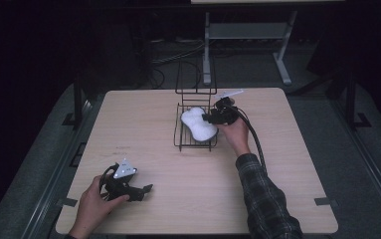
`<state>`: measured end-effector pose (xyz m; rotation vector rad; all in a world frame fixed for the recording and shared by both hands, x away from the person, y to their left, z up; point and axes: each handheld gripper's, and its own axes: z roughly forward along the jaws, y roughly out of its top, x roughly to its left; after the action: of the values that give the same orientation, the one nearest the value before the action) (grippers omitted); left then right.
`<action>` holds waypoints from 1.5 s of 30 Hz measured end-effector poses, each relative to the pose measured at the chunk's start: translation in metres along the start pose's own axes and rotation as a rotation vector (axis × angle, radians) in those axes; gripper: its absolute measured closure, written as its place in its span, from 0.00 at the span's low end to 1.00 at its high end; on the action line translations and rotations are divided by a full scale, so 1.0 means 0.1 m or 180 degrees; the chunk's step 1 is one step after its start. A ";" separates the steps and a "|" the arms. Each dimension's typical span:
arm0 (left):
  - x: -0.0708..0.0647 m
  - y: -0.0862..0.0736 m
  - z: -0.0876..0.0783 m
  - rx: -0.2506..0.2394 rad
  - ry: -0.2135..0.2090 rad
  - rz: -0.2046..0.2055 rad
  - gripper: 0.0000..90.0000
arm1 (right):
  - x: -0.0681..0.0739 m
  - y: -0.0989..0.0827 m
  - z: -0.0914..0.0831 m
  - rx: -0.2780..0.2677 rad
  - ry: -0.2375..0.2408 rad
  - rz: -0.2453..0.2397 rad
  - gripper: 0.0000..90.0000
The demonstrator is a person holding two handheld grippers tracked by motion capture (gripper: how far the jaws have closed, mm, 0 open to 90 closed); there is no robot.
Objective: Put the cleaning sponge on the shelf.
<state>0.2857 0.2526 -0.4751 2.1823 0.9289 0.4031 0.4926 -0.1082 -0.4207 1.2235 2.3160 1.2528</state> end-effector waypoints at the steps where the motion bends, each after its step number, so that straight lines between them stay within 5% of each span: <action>1: 0.00 0.00 0.00 0.0000 0.0000 0.0000 0.14 | 0.00 0.00 -0.02 -0.0018 0.0015 -0.0003 0.59; 9: 0.00 0.00 0.00 0.0000 0.0001 0.0003 0.14 | 0.01 -0.12 -0.28 -0.0057 0.0031 -0.0166 0.99; 17: 0.00 0.00 0.00 0.0002 0.0000 0.0003 0.14 | 0.08 -0.24 -0.37 0.0044 0.0112 -0.0276 0.99; 29: 0.00 0.00 0.00 -0.0003 -0.0002 -0.0002 0.14 | 0.26 -0.38 -0.19 0.0263 0.0210 -0.0439 0.99; 38: 0.00 0.00 0.00 -0.0002 -0.0002 -0.0001 0.14 | 0.37 -0.37 -0.18 0.0217 0.0331 -0.0504 0.99; 45: 0.00 0.00 0.00 -0.0002 -0.0002 -0.0001 0.14 | 0.38 -0.35 -0.34 0.0168 0.0339 -0.0487 0.97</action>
<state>0.2856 0.2526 -0.4751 2.1815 0.9287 0.4026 0.4314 -0.1088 -0.4211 0.9952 2.4798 1.2394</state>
